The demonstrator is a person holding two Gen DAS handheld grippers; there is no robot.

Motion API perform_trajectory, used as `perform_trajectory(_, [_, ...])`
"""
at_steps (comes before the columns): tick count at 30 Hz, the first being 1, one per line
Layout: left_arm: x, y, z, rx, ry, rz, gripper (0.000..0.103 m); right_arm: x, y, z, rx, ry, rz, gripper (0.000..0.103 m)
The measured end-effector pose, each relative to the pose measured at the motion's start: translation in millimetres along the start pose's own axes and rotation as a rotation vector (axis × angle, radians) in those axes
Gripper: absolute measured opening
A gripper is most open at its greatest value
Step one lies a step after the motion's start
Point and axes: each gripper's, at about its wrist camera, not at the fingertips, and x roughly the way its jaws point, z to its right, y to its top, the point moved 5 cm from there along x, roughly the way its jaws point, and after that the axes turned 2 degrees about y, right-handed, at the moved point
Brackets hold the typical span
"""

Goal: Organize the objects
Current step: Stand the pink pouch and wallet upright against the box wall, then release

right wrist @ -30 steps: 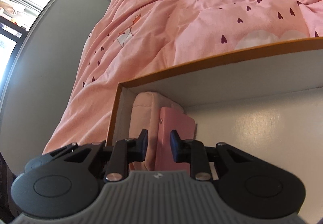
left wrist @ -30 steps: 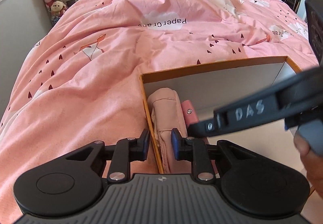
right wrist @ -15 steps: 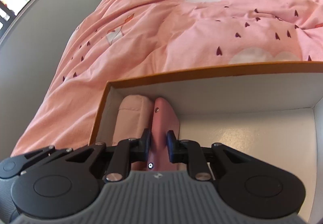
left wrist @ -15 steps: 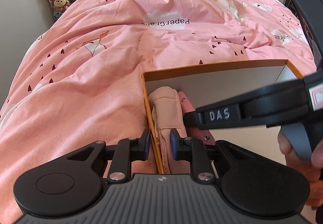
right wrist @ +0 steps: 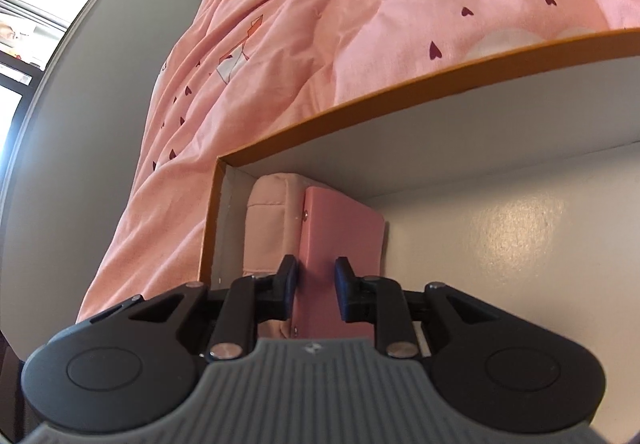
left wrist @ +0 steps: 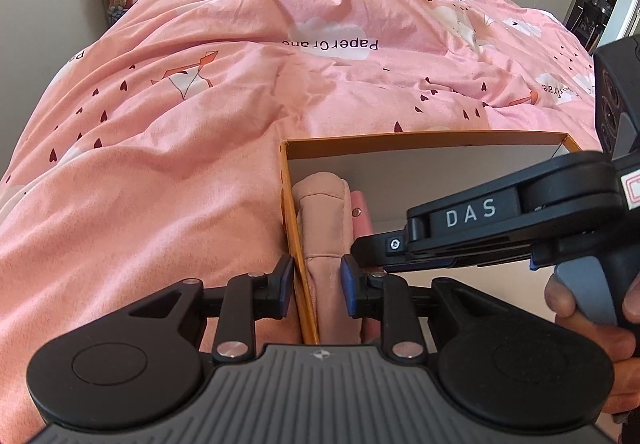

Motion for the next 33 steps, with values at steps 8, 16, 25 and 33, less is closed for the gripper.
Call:
perform_trajectory(8, [-11.1,3.7,-1.1,-0.017,-0.003,0.034,0.032,-14.2,3.1,-1.7,-0.046,-0.017,0.027,0.030])
perform_trajectory(16, [-25.8,5.8,6.7,0.020,-0.004,0.055,0.034,-17.2,0.9,2.7,-0.040,-0.028,0.023,0.029])
perform_trajectory(25, [-7.8,-8.5,5.6,0.037,0.031,-0.014,0.034,-4.9,-14.0,-4.9,-0.162,-0.140,0.008,0.024])
perform_trajectory(33, [-8.2,-10.3,2.5,0.028,0.017,-0.010,0.025,-13.4,-7.8,-17.9,-0.358,-0.370,0.101,0.018])
